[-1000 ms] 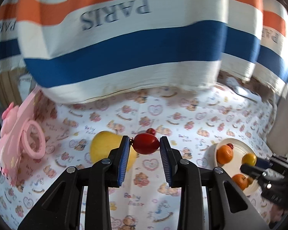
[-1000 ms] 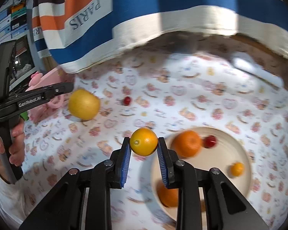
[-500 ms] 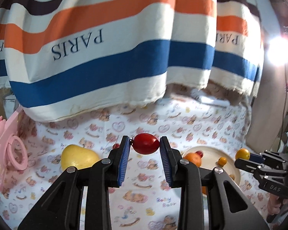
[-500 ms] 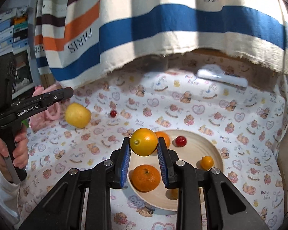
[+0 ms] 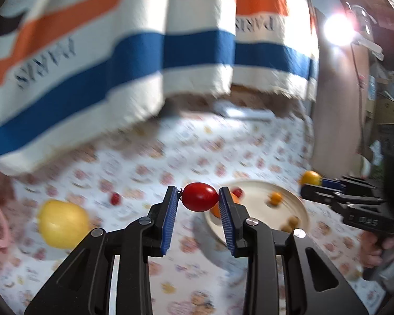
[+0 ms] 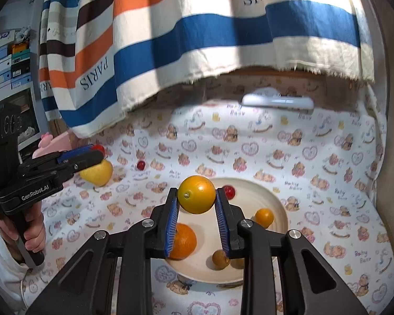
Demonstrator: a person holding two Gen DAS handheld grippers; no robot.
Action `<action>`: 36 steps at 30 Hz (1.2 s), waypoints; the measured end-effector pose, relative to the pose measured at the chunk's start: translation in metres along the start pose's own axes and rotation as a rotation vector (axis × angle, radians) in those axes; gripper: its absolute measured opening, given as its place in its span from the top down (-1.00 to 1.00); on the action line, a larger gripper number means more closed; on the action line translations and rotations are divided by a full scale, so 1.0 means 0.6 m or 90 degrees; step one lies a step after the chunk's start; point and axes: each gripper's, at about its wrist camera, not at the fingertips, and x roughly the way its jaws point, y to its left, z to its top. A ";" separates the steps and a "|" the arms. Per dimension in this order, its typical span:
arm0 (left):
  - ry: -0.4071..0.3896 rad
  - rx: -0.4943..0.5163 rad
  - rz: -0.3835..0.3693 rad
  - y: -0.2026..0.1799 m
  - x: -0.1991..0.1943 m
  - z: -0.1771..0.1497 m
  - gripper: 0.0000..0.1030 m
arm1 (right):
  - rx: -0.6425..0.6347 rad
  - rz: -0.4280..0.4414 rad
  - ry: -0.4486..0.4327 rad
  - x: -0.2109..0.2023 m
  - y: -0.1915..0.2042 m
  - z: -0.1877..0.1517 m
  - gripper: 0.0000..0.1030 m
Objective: Organize fruits
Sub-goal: 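Carry the tomato with the left gripper while the right releases the small orange onto the plate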
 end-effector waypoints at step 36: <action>0.299 0.031 -0.039 -0.056 0.162 -0.032 0.39 | 0.116 -0.148 0.175 0.056 -0.108 -0.040 0.45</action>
